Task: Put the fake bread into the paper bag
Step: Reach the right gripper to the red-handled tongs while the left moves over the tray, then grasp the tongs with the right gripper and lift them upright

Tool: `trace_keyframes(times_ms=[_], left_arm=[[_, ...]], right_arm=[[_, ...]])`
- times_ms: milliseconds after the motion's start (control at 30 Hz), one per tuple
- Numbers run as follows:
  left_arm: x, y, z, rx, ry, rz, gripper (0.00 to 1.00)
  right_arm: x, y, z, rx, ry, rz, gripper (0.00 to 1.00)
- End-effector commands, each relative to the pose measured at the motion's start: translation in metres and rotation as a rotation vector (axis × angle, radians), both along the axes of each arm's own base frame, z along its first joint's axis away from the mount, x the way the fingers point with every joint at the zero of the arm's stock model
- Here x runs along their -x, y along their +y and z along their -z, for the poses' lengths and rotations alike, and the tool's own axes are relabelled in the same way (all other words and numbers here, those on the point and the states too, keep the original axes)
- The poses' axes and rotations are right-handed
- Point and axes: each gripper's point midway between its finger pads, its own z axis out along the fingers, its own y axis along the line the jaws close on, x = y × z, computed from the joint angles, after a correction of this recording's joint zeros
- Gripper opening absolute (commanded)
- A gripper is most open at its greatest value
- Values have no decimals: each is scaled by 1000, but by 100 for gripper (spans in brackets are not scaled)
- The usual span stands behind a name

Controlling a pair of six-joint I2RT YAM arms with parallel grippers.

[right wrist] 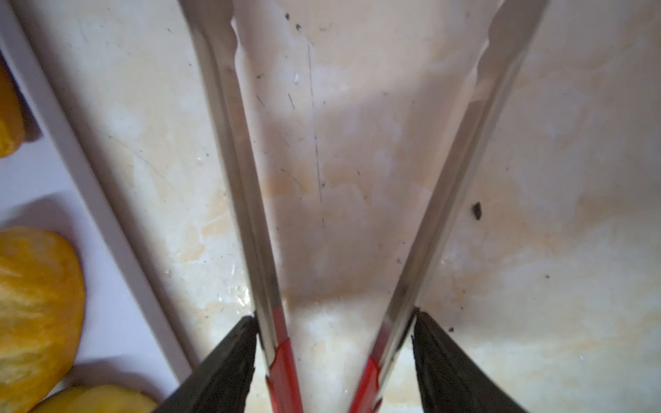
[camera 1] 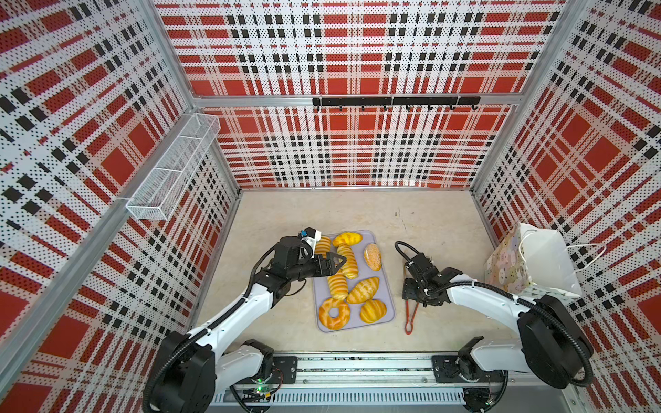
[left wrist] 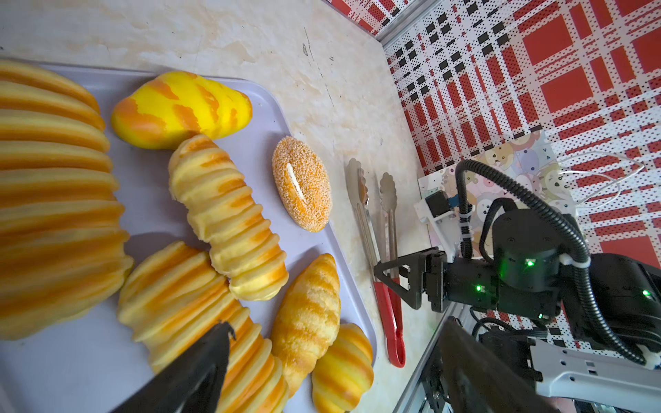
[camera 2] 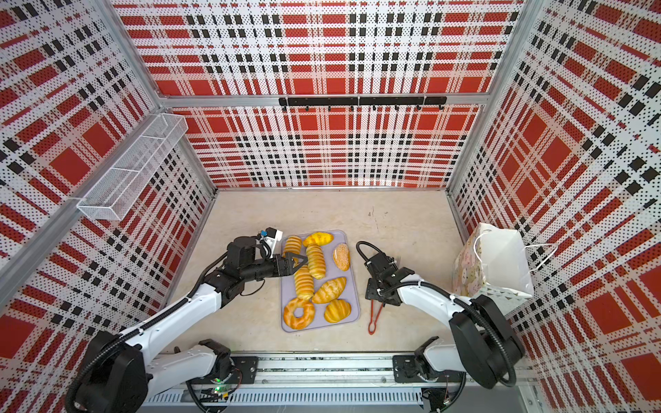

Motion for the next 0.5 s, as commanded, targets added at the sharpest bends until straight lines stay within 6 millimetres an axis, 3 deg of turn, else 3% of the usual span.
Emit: trace_keyframes(times_ms=[0, 267, 367, 467], left_arm=[[1, 2, -6, 13, -27, 10, 94], [-1, 5, -9, 19, -36, -1, 94], [-4, 7, -16, 34, -52, -14, 94], [-8, 8, -31, 77, -83, -39, 94]], right_arm=[[-12, -6, 1, 93, -48, 34, 67], [-20, 4, 5, 62, -71, 56, 47], [-28, 5, -6, 56, -112, 64, 36], [-46, 9, -33, 34, -194, 68, 25]])
